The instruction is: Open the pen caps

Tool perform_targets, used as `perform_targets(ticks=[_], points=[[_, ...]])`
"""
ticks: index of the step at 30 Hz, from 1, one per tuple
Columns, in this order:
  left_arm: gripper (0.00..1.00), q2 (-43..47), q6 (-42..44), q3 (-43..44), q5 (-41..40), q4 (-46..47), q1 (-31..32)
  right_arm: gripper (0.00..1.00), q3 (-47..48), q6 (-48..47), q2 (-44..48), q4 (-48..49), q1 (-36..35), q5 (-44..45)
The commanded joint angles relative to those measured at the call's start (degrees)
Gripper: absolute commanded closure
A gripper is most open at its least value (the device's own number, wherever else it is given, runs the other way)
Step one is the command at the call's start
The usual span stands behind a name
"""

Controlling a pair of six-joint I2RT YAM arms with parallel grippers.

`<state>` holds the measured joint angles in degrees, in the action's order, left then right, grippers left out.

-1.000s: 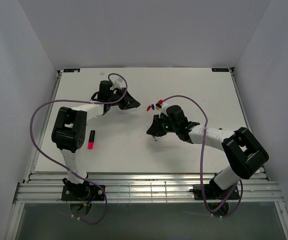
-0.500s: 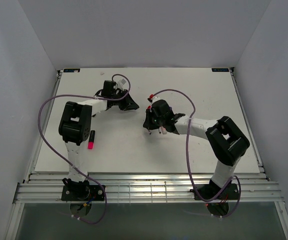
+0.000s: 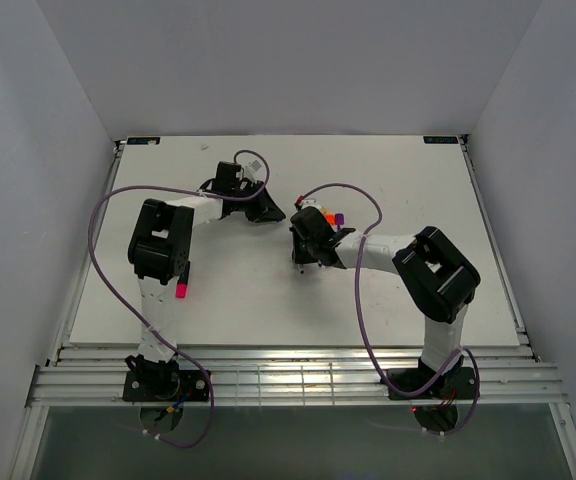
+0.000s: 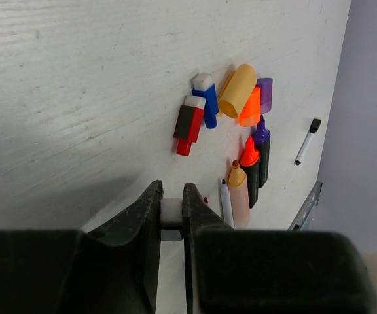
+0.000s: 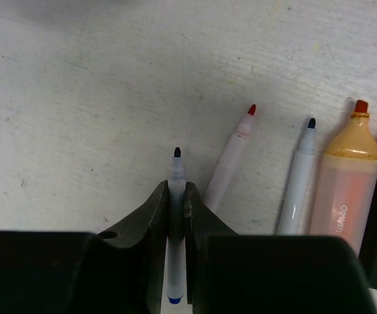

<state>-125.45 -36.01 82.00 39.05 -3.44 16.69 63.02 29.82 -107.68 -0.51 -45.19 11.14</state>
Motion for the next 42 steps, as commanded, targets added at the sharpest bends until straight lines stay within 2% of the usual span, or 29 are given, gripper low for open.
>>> perform_targets(ticks=[1, 15, 22, 34, 42], points=[[0.79, -0.9, 0.0, 2.6, 1.1, 0.8, 1.4, 0.92, 0.9, 0.9, -0.9, -2.5, -0.3, 5.6], [0.64, -5.1, -1.0, 4.8, -0.3, 0.4, 2.8, 0.92, 1.4, -1.3, -1.5, -4.6, 0.4, 10.8], [0.58, -5.7, -1.1, 4.7, -1.1, -0.2, 2.9, 0.78, 2.0, -2.8, -2.4, -4.8, 1.0, 10.6], [0.53, -4.4, 0.7, 4.4, -3.5, -3.1, 2.7, 0.61, 3.4, -4.7, -3.2, -5.7, 1.2, 8.3], [0.5, 0.3, 2.3, 3.6, -10.2, -6.7, 1.8, 0.58, 4.0, -7.5, -1.0, -4.8, 1.2, 5.7]])
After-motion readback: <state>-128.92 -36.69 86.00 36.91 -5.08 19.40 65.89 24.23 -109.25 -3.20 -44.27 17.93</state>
